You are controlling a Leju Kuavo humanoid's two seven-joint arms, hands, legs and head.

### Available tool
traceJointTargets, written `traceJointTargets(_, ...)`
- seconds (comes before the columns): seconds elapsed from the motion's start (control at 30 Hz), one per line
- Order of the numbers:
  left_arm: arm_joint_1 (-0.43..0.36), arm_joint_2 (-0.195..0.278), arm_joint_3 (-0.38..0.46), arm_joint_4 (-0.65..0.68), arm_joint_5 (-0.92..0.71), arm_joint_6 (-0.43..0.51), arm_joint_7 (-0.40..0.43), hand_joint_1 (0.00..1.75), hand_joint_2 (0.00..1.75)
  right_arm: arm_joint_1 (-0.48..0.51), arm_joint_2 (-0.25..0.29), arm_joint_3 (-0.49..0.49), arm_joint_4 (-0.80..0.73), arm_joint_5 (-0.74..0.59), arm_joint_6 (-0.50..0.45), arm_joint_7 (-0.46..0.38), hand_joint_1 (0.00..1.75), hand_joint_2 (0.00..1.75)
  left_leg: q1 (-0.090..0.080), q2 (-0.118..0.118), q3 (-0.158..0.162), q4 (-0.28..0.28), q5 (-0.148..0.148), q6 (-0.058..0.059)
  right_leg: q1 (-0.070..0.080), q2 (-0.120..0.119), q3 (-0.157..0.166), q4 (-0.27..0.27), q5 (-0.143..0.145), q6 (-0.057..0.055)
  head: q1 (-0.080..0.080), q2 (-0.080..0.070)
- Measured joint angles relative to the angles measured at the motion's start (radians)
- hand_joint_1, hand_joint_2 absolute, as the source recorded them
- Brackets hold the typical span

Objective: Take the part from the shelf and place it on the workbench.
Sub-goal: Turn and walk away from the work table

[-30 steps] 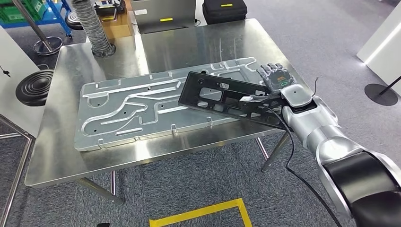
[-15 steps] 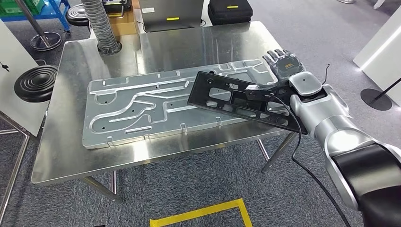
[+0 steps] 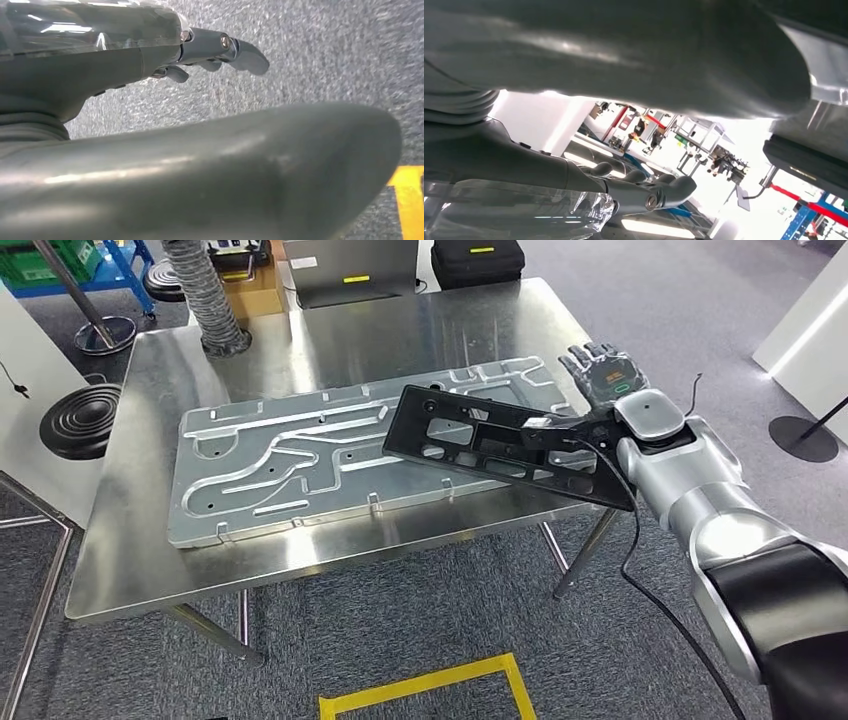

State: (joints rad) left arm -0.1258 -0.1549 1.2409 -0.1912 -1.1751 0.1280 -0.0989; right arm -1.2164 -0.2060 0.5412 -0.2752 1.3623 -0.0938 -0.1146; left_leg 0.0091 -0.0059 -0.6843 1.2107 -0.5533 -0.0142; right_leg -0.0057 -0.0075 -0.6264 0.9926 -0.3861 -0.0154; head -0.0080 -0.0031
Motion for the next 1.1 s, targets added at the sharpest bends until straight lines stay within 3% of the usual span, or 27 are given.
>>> traceJointTargets(0.07,0.001,0.0,0.0,0.0,0.0,-0.002,0.0,0.0,0.0,0.003,0.0,0.0,0.0,-0.002,-0.001,0.001,0.0,0.0,0.003,0.0,-0.015,0.082,-0.039,-0.005,0.0,0.0,-0.021,0.004,0.013,0.002,0.0,0.0)
traceJointTargets(0.1,0.001,0.0,0.0,0.0,-0.001,-0.002,0.0,0.0,0.0,0.005,0.0,-0.001,0.0,-0.003,-0.001,0.001,0.0,0.0,0.004,0.001,0.003,0.068,-0.033,-0.007,-0.001,0.0,-0.031,0.006,0.02,0.004,0.0,0.0)
traceJointTargets(0.2,-0.002,0.0,0.0,0.0,-0.002,-0.003,0.0,0.0,0.0,0.008,-0.002,-0.007,0.0,-0.007,-0.007,0.005,0.0,0.0,0.006,0.0,0.125,-0.121,0.027,-0.004,-0.002,0.002,-0.057,0.019,0.037,0.018,0.0,0.0)
traceJointTargets(0.23,-0.003,0.0,0.0,0.0,-0.003,-0.003,-0.001,0.0,0.0,0.008,-0.004,-0.011,0.0,-0.01,-0.01,0.006,0.0,0.0,0.005,-0.002,0.149,-0.163,0.039,0.001,-0.001,0.002,-0.063,0.023,0.043,0.024,0.0,0.0)
traceJointTargets(0.27,-0.002,0.0,0.0,0.0,-0.005,-0.004,-0.002,0.0,0.0,0.008,-0.005,-0.014,0.0,-0.013,-0.014,0.008,0.0,0.0,0.003,-0.004,0.157,-0.182,0.044,0.008,0.0,0.002,-0.066,0.024,0.05,0.031,0.0,0.0)
traceJointTargets(0.37,-0.002,-0.002,0.0,0.0,-0.01,-0.007,-0.006,0.0,0.0,0.014,-0.009,-0.019,0.0,-0.017,-0.019,0.012,0.0,0.0,0.001,-0.003,0.141,-0.18,0.069,0.031,-0.003,0.004,-0.074,0.018,0.064,0.049,0.001,0.0)
traceJointTargets(0.4,-0.003,-0.002,0.0,0.0,-0.012,-0.007,-0.008,0.0,0.0,0.016,-0.013,-0.02,0.0,-0.018,-0.021,0.014,0.0,0.0,0.002,-0.002,0.132,-0.182,0.081,0.039,-0.005,0.004,-0.083,0.031,0.045,0.055,0.001,0.0)
traceJointTargets(0.43,-0.003,-0.003,0.0,0.0,-0.014,-0.008,-0.009,0.0,0.0,0.017,-0.016,-0.023,0.0,-0.02,-0.025,0.016,0.0,0.0,0.003,-0.001,0.119,-0.183,0.094,0.045,-0.006,0.004,-0.098,0.066,0.005,0.059,0.001,0.0)
traceJointTargets(0.5,-0.004,-0.003,-0.001,0.0,-0.019,-0.009,-0.009,0.0,0.0,0.021,-0.021,-0.028,0.001,-0.023,-0.034,0.016,0.0,0.0,0.002,0.001,0.091,-0.183,0.116,0.051,-0.008,0.005,-0.136,0.193,-0.1,0.067,0.001,0.0)
traceJointTargets(0.53,-0.003,-0.003,-0.001,0.0,-0.02,-0.01,-0.009,0.0,0.0,0.026,-0.023,-0.031,0.001,-0.024,-0.038,0.016,0.0,0.0,0.001,0.001,0.077,-0.183,0.127,0.052,-0.008,0.005,-0.149,0.26,-0.136,0.069,0.001,0.0)
traceJointTargets(0.57,-0.003,-0.003,-0.001,0.0,-0.022,-0.01,-0.009,0.0,0.0,0.032,-0.024,-0.034,0.001,-0.024,-0.041,0.016,0.0,0.0,0.0,0.001,0.063,-0.182,0.137,0.052,-0.008,0.005,-0.15,0.305,-0.149,0.069,0.001,0.0)
traceJointTargets(0.6,-0.003,-0.003,-0.001,0.0,-0.023,-0.011,-0.007,0.0,0.0,0.038,-0.025,-0.036,0.001,-0.024,-0.043,0.017,0.0,0.0,-0.001,0.001,0.05,-0.182,0.147,0.052,-0.007,0.005,-0.134,0.316,-0.143,0.067,0.001,0.0)
traceJointTargets(0.63,-0.003,-0.003,-0.001,0.0,-0.023,-0.011,-0.005,0.0,0.0,0.043,-0.027,-0.038,0.001,-0.025,-0.046,0.018,0.0,0.0,-0.003,0.001,0.037,-0.182,0.158,0.051,-0.006,0.006,-0.099,0.289,-0.123,0.062,0.001,0.0)
traceJointTargets(0.67,-0.002,-0.003,-0.001,0.0,-0.025,-0.012,-0.003,0.0,0.0,0.045,-0.028,-0.04,0.0,-0.026,-0.048,0.019,0.0,0.0,-0.005,0.001,0.026,-0.182,0.168,0.05,-0.004,0.006,-0.047,0.231,-0.104,0.054,0.001,0.0)
traceJointTargets(0.73,-0.002,-0.006,-0.002,0.001,-0.027,-0.013,0.002,0.0,0.0,0.044,-0.032,-0.045,-0.004,-0.028,-0.053,0.023,0.0,0.0,-0.007,0.0,0.012,-0.183,0.185,0.045,0.005,0.006,0.057,0.09,-0.103,0.033,0.001,0.0)
traceJointTargets(0.77,-0.001,-0.007,-0.002,0.001,-0.028,-0.014,0.003,0.0,0.0,0.044,-0.034,-0.047,-0.007,-0.029,-0.055,0.025,0.0,0.0,-0.005,0.0,0.01,-0.185,0.194,0.041,0.01,0.006,0.087,0.043,-0.108,0.025,0.001,0.0)
traceJointTargets(0.8,-0.001,-0.008,-0.002,0.001,-0.029,-0.016,0.004,0.0,0.0,0.043,-0.038,-0.049,-0.009,-0.032,-0.058,0.027,0.0,0.0,-0.003,0.0,0.009,-0.189,0.202,0.035,0.015,0.005,0.099,0.02,-0.112,0.019,0.001,0.0)
traceJointTargets(0.87,0.0,-0.01,-0.003,0.001,-0.029,-0.018,0.008,0.0,0.0,0.044,-0.045,-0.055,-0.01,-0.037,-0.065,0.03,0.0,0.0,0.0,-0.001,0.009,-0.2,0.217,0.022,0.016,0.002,0.095,0.003,-0.088,0.009,0.001,0.0)
traceJointTargets(0.9,0.002,-0.011,-0.004,0.001,-0.028,-0.018,0.01,0.0,0.0,0.045,-0.048,-0.059,-0.01,-0.041,-0.069,0.03,0.0,0.0,-0.001,-0.001,0.004,-0.195,0.205,0.017,0.014,0.0,0.091,-0.009,-0.072,0.003,0.001,0.0)
traceJointTargets(0.93,0.003,-0.012,-0.004,0.001,-0.027,-0.018,0.011,0.0,0.0,0.047,-0.048,-0.062,-0.01,-0.046,-0.073,0.029,0.0,0.0,-0.003,-0.001,-0.006,-0.175,0.173,0.013,0.009,-0.001,0.083,-0.02,-0.054,-0.003,0.001,0.0)
traceJointTargets(1.03,0.004,-0.013,-0.004,0.001,-0.021,-0.018,0.009,0.0,0.0,0.062,-0.052,-0.081,-0.011,-0.069,-0.085,0.026,0.0,0.0,0.0,-0.001,-0.047,-0.003,0.029,0.002,0.005,-0.003,0.04,-0.029,-0.01,-0.007,0.0,0.0)
traceJointTargets(1.07,0.004,-0.014,-0.004,0.001,-0.019,-0.018,0.006,0.0,0.0,0.071,-0.056,-0.089,-0.011,-0.075,-0.087,0.026,0.0,0.0,0.002,0.0,-0.051,0.052,0.01,-0.002,0.004,-0.004,0.023,-0.027,0.002,-0.005,0.0,0.0)
traceJointTargets(1.1,0.004,-0.014,-0.004,0.001,-0.019,-0.018,0.003,0.0,0.0,0.081,-0.061,-0.097,-0.011,-0.081,-0.09,0.026,0.0,0.0,0.004,0.0,-0.042,0.081,0.016,-0.006,0.003,-0.004,0.005,-0.024,0.014,-0.002,0.0,0.0)
